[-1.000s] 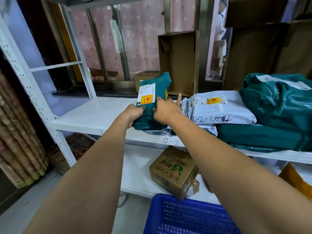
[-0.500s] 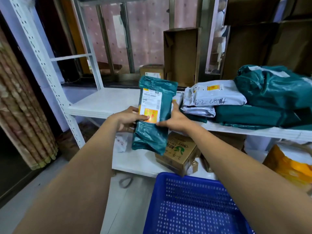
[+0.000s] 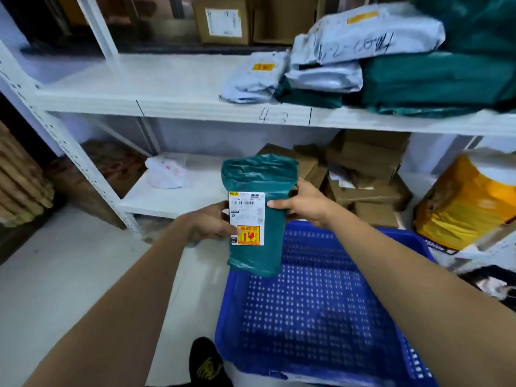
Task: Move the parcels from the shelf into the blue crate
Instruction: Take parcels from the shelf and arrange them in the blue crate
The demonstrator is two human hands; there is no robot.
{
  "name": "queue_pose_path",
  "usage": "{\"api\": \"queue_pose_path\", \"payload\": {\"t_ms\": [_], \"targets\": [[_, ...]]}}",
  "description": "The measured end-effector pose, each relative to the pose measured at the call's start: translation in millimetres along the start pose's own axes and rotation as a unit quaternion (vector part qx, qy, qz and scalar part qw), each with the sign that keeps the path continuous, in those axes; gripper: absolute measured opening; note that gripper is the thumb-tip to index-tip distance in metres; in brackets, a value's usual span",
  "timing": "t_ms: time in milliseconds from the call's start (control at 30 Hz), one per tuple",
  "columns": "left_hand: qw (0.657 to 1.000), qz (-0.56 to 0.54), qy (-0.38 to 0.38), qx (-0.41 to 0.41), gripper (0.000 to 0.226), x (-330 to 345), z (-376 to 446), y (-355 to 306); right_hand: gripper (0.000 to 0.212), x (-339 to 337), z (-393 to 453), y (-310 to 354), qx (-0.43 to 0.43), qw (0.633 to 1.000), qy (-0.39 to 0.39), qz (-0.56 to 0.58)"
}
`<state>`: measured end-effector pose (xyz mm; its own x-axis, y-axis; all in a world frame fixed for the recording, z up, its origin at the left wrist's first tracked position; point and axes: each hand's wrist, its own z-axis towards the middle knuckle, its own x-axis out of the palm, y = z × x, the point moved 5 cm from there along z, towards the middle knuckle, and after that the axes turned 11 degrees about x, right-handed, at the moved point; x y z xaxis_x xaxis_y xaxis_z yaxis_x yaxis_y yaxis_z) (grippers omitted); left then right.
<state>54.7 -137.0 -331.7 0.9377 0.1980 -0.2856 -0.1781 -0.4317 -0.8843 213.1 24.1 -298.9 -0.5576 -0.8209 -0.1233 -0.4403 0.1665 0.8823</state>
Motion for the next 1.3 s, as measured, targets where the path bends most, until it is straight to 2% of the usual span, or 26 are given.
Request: {"api": "queue_pose_path", "payload": {"t_ms": [167, 267, 433, 533, 667, 767, 867, 967, 1000, 1067, 1133, 1233, 1300], "targets": [[0.999, -0.004, -0.031, 0.035, 0.055, 46.4, 39.9, 53.4, 0.057, -8.5, 37.2, -87.9, 0.037, 0.999, -0.01, 0.037], [0.996, -0.032, -0.056, 0.053, 0.057, 66.8, 60.3, 85.7, 0.057, -11.1, 57.5, -133.4, 0.063, 0.996, -0.023, 0.056], [0.995, -0.088, -0.043, 0.008, 0.063, 86.0, 95.0, 126.2, 0.047, -15.2, 85.7, -191.2, 0.086, 0.994, -0.029, 0.066], [0.993, -0.099, -0.062, 0.02, 0.054, 100.0, 106.7, 147.1, 0.043, -16.0, 102.1, -219.3, 0.112, 0.988, -0.037, 0.095], [0.99, -0.08, -0.11, 0.039, 0.034, 108.3, 125.7, 171.7, 0.033, -11.7, 119.9, -244.1, 0.118, 0.989, -0.065, 0.068], [0.986, -0.029, -0.161, 0.041, 0.022, 106.8, 137.2, 185.9, 0.027, -4.9, 126.4, -250.8, 0.101, 0.99, -0.085, 0.055], [0.978, 0.09, -0.184, 0.038, 0.011, 109.3, 141.0, 185.3, 0.029, -2.6, 132.0, -267.4, 0.119, 0.986, -0.112, 0.039], [0.977, 0.153, -0.147, 0.028, 0.043, 117.9, 150.0, 182.9, 0.037, -3.6, 129.9, -282.0, 0.142, 0.982, -0.123, -0.026], [0.971, 0.198, -0.13, 0.038, 0.042, 121.1, 153.2, 182.6, 0.039, -3.7, 129.0, -286.5, 0.148, 0.98, -0.126, -0.039], [0.951, 0.279, -0.117, 0.063, 0.026, 126.9, 159.8, 182.2, 0.04, -2.2, 128.4, -293.7, 0.162, 0.978, -0.124, -0.05], [0.941, 0.309, -0.106, 0.09, 0.012, 134.0, 164.3, 183.9, 0.041, 1.0, 132.6, -299.2, 0.166, 0.977, -0.116, -0.07], [0.916, 0.371, -0.076, 0.131, 0.031, 152.2, 171.2, 188.2, 0.039, 8.6, 143.4, -301.3, 0.132, 0.978, -0.116, -0.108], [0.906, 0.4, -0.064, 0.122, 0.039, 161.8, 177.7, 194.3, 0.038, 10.8, 148.9, -303.0, 0.118, 0.978, -0.125, -0.118]]}}
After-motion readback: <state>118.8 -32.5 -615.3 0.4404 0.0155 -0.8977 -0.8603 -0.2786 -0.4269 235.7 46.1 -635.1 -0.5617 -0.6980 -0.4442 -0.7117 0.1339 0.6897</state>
